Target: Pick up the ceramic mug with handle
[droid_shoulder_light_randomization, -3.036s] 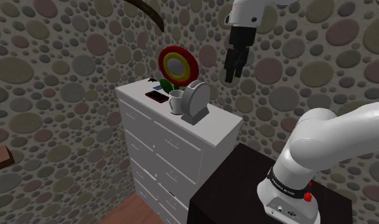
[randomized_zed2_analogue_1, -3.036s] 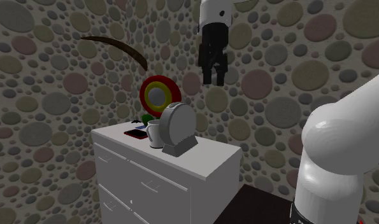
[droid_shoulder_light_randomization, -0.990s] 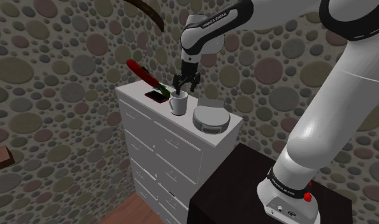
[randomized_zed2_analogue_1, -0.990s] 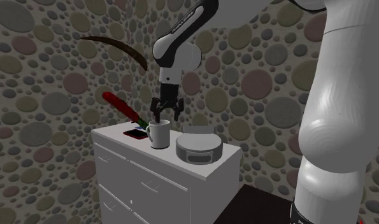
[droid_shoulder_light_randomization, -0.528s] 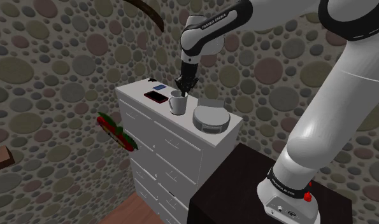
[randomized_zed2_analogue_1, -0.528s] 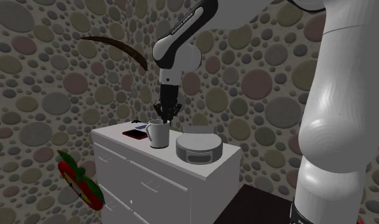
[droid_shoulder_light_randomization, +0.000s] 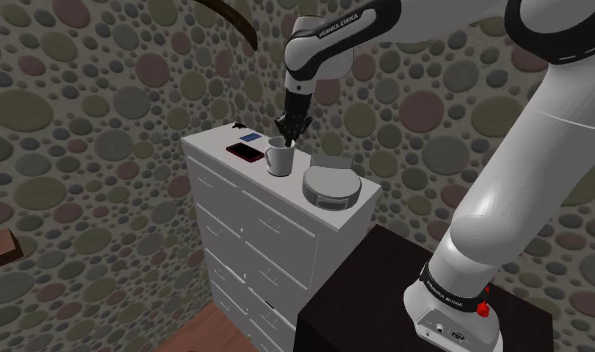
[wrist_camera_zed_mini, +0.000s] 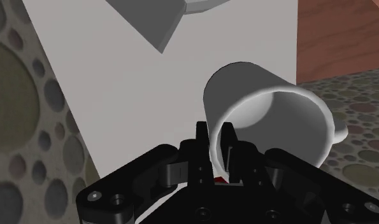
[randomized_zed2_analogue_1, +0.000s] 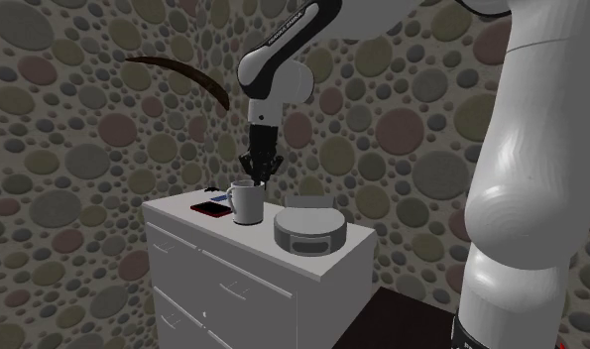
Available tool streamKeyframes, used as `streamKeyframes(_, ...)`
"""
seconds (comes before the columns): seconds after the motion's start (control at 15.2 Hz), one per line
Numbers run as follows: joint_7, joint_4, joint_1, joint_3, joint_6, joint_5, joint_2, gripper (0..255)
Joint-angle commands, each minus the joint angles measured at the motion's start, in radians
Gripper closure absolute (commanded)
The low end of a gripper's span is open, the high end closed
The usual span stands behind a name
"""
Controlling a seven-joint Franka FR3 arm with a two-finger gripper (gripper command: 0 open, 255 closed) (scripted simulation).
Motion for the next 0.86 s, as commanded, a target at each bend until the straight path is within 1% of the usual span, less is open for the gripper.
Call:
streamKeyframes(0.0,0.003,0.018,0.0,0.0,-0.025,-0.001,-0.007,255)
streamKeyframes(0.66,0.014,0.118,-0.001,-0.001,-0.158,-0.007,-0.04,255)
streamKeyframes(0.79,0.014,0.12,-0.001,-0.001,-0.16,-0.007,-0.041,255)
